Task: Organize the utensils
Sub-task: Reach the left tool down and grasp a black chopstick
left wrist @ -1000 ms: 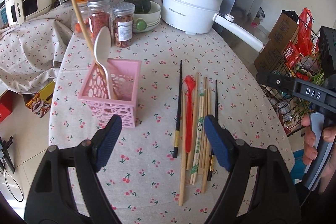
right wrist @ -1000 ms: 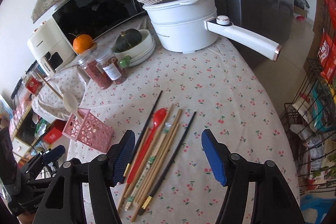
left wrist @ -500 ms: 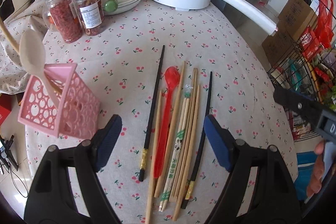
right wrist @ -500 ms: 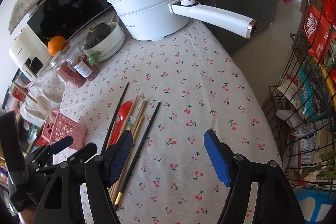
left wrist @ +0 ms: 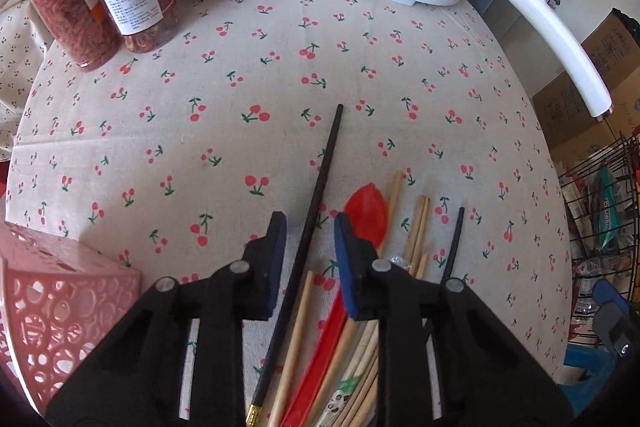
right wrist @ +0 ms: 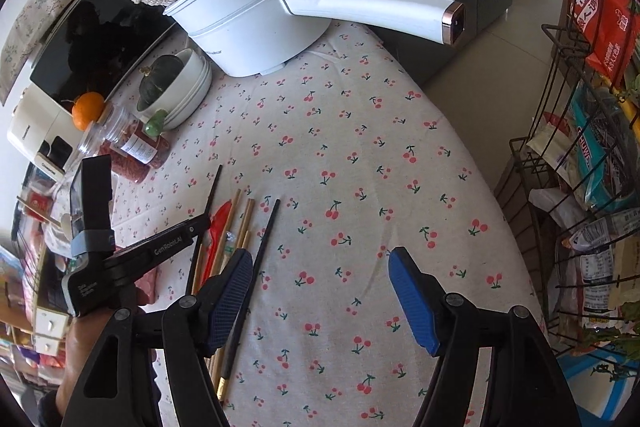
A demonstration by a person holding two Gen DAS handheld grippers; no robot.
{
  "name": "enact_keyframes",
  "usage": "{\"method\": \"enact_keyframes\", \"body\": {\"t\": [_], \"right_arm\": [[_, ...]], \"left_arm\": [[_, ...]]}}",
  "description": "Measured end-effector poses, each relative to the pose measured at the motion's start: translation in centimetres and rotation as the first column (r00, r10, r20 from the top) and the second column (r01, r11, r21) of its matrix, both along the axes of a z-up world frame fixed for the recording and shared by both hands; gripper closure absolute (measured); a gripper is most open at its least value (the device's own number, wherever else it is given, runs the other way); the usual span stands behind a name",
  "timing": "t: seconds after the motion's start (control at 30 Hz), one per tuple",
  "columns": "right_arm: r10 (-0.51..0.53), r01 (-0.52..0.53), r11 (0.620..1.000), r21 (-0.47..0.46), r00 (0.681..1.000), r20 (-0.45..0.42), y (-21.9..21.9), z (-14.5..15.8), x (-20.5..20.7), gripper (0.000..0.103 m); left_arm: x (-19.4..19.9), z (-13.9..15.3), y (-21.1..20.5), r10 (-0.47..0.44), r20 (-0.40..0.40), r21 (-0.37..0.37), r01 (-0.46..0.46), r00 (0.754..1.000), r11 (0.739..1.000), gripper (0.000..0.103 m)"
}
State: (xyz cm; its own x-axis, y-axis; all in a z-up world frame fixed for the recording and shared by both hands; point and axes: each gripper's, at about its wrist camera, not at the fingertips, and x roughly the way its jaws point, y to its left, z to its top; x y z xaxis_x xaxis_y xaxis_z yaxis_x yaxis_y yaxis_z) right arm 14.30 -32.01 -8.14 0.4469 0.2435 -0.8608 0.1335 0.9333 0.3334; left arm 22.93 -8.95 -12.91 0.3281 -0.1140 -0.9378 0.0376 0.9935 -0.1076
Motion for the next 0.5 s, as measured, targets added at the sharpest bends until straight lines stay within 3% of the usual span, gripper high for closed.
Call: {"method": "enact_keyframes", "body": {"t": [0.23,0.3,0.5], "right_arm": [[0.005,-0.005,1.0,0.008,1.0,0.006,0.2,0.2,0.1,0.031],[0.006,-0.006,1.0,0.017,1.0,0.003,0.3,0.1,0.1,0.031],[0.01,-0.01,1.0,0.022,1.0,0.003,0.5,0.3,-0.3,0.031]], "left_arm": [[0.7,-0.4,-0.7,-0.034,-0.036,0.062,0.037,0.999,0.997,0.088],[0.8,-0.4,-0.8,-0.033,-0.04,0.069,0.036,0.999,0.997,0.094],[-0.1,0.2,0.8,0.007,-0.023,0.022,-0.007,1.0,1.0,0.096]]}}
